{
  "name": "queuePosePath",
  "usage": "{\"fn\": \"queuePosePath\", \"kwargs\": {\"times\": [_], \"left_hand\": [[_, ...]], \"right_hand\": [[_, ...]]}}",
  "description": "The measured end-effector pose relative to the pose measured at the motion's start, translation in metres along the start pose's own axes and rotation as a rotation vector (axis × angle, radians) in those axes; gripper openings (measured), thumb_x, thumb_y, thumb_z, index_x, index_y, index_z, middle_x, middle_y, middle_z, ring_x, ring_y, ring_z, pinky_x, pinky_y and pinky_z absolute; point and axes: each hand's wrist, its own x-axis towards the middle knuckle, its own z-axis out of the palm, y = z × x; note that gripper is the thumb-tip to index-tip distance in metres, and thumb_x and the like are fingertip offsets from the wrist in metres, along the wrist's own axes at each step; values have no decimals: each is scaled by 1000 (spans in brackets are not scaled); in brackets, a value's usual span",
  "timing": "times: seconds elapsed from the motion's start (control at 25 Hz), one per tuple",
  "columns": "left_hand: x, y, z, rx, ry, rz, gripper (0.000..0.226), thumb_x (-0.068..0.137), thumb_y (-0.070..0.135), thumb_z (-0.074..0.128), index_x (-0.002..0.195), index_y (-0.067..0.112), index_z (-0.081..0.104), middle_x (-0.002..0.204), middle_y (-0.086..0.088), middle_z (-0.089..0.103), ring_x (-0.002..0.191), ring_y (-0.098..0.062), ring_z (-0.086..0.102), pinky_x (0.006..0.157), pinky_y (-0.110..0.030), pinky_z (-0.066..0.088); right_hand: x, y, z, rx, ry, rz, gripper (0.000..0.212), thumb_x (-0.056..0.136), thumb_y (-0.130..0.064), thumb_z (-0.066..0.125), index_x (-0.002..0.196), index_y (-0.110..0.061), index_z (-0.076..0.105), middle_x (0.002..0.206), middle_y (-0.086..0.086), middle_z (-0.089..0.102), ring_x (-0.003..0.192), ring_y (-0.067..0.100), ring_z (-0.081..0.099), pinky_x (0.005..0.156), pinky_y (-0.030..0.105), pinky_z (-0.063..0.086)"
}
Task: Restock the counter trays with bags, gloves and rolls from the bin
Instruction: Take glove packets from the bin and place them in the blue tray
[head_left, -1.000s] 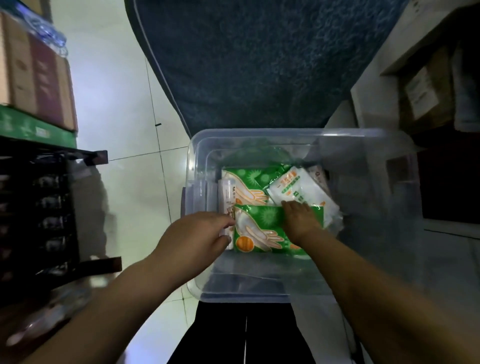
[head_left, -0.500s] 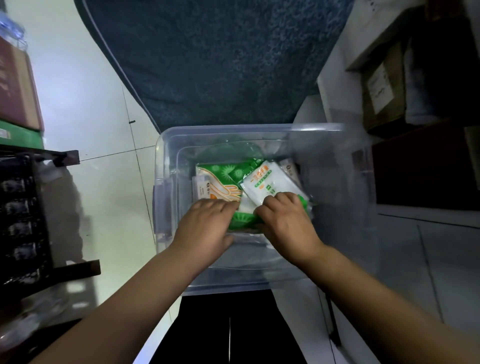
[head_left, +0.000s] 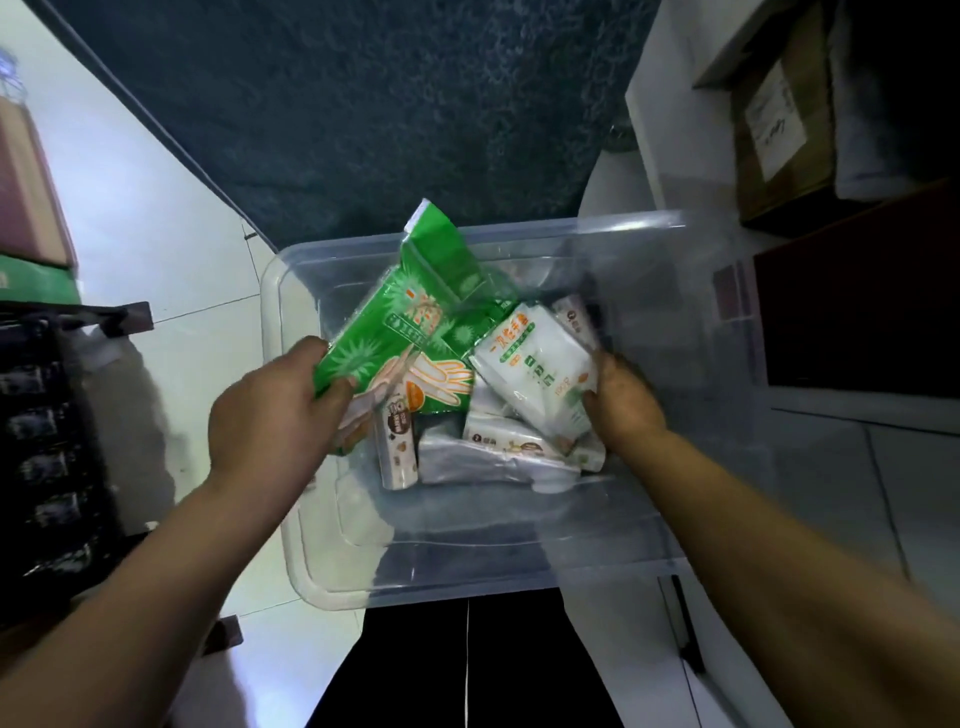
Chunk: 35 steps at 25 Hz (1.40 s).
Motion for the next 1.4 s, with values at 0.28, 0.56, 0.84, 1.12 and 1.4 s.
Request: {"fn": "queuePosePath", "kwargs": {"times": [0.28, 0.56, 0.84, 1.12, 1.4], "left_hand": [[-4, 2, 7, -62, 12, -84, 15, 81, 32, 61, 80, 21, 50, 64, -11, 62, 63, -36, 57, 52, -33, 40], [-16, 31, -26, -271, -48, -127, 12, 78, 27, 61, 81, 21, 52, 71, -9, 63, 69, -33, 59, 58, -36, 44], [-44, 91, -90, -690, 34, -61, 21, 84, 20, 62, 105, 21, 61, 89, -1, 69, 79, -23, 63, 63, -29, 45], [-60, 128, -140, -1189, -57, -42, 9, 94, 30, 48, 89, 32, 56, 92, 4, 68, 80, -7, 65, 65, -28, 46], [-63, 140, -151, -1261, -202, 79, 30, 66, 35, 78, 88, 39, 58, 92, -3, 73, 79, -21, 72, 72, -48, 59]], "right_hand": [[-5, -6, 5, 95, 37, 103, 37, 75, -24, 70, 107, -7, 61, 107, 17, 66, 94, 34, 64, 73, 35, 52], [-98, -24, -72, 290, 187, 8, 27, 71, -23, 68, 79, -21, 42, 73, 7, 60, 74, 35, 61, 55, 29, 34], [-194, -94, -145, 433, 664, -64, 28, 70, -23, 65, 87, -30, 43, 75, 5, 69, 71, 36, 63, 54, 31, 37], [-239, -157, -167, 281, 718, -478, 43, 87, -44, 48, 122, -20, 57, 121, 0, 66, 105, 21, 61, 84, 31, 53], [-266, -137, -172, 110, 688, -567, 45, 94, -36, 33, 135, -23, 46, 143, -2, 46, 117, 22, 51, 99, 35, 42]]}}
